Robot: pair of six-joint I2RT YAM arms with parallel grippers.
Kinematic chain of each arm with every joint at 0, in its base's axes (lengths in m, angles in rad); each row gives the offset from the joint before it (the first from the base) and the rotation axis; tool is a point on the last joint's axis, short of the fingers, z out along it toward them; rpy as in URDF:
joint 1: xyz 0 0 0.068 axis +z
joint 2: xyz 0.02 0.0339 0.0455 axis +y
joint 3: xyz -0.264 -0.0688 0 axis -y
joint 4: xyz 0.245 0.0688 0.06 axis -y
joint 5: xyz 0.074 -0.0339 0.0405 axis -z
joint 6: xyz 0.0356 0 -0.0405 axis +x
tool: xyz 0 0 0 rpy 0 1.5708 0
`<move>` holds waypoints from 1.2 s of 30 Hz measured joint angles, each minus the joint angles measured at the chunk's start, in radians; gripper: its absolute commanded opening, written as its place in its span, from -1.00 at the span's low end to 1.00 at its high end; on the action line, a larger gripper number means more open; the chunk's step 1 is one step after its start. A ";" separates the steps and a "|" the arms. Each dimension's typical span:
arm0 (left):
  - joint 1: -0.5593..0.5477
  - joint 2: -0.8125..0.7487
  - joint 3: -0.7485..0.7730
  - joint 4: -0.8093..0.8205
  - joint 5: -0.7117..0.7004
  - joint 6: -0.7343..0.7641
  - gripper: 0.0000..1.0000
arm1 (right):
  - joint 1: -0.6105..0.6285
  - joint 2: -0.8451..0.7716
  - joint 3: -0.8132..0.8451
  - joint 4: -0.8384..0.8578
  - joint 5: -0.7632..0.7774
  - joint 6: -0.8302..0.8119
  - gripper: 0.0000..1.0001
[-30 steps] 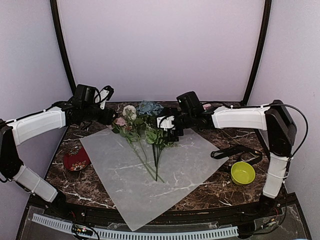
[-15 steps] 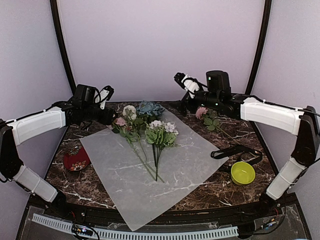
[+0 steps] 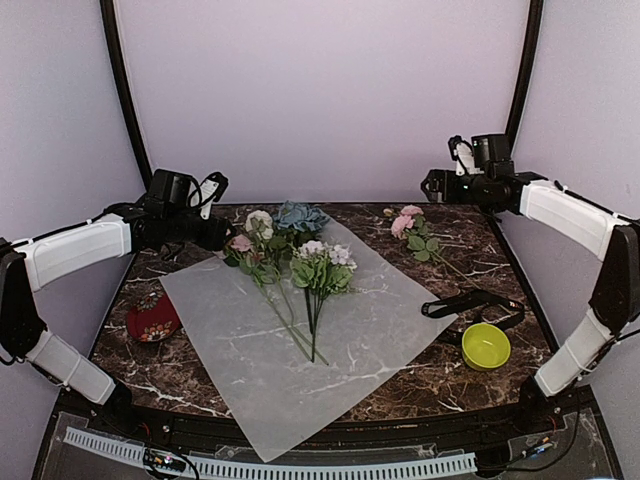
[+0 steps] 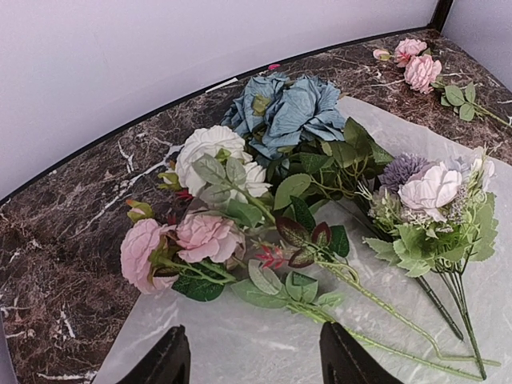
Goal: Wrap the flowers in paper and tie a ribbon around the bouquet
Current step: Pick up the fake flower from the center of the board.
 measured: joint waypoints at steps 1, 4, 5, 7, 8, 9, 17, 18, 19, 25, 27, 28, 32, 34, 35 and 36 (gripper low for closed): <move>0.000 0.000 0.000 0.000 0.000 0.000 0.14 | -0.019 0.001 0.002 -0.019 -0.001 0.017 0.91; 0.000 0.000 0.000 0.000 0.000 0.000 0.14 | -0.066 0.002 -0.005 -0.066 -0.035 0.058 0.90; 0.000 0.000 0.000 0.000 0.000 0.000 0.14 | -0.077 0.001 -0.011 -0.067 -0.050 0.065 0.91; 0.000 0.000 0.000 0.000 0.000 0.000 0.14 | -0.104 0.001 -0.033 -0.064 -0.084 0.077 0.92; 0.000 0.000 0.000 0.000 0.000 0.000 0.14 | -0.117 0.001 -0.042 -0.065 -0.097 0.079 0.91; 0.000 0.000 0.000 0.000 0.000 0.000 0.14 | -0.135 0.001 -0.052 -0.069 -0.112 0.080 0.91; 0.000 0.000 0.000 0.000 0.001 0.000 0.15 | -0.208 0.129 -0.005 -0.153 -0.023 0.010 0.56; 0.000 0.000 0.000 -0.001 0.001 0.000 0.15 | -0.208 0.164 0.011 -0.175 -0.018 -0.003 0.48; 0.000 0.001 0.000 -0.002 0.002 0.000 0.16 | -0.206 0.197 0.028 -0.197 -0.017 -0.020 0.45; 0.000 0.003 0.000 -0.004 0.004 0.000 0.16 | -0.191 0.356 0.134 -0.322 -0.030 -0.100 0.45; 0.000 0.003 0.000 -0.005 0.004 0.000 0.16 | -0.181 0.389 0.160 -0.353 -0.011 -0.122 0.42; 0.000 0.004 0.000 -0.005 0.004 0.000 0.16 | -0.175 0.410 0.180 -0.372 0.003 -0.135 0.41; 0.000 0.008 0.000 -0.006 0.003 0.000 0.16 | -0.162 0.478 0.245 -0.410 0.021 -0.193 0.38; 0.000 0.010 0.000 -0.006 0.004 0.000 0.16 | -0.156 0.504 0.263 -0.425 0.029 -0.219 0.34; 0.000 0.010 0.000 -0.006 0.003 0.000 0.16 | -0.153 0.519 0.273 -0.436 0.034 -0.231 0.29; 0.000 0.010 0.000 -0.006 0.003 0.000 0.16 | -0.149 0.534 0.280 -0.444 0.040 -0.241 0.21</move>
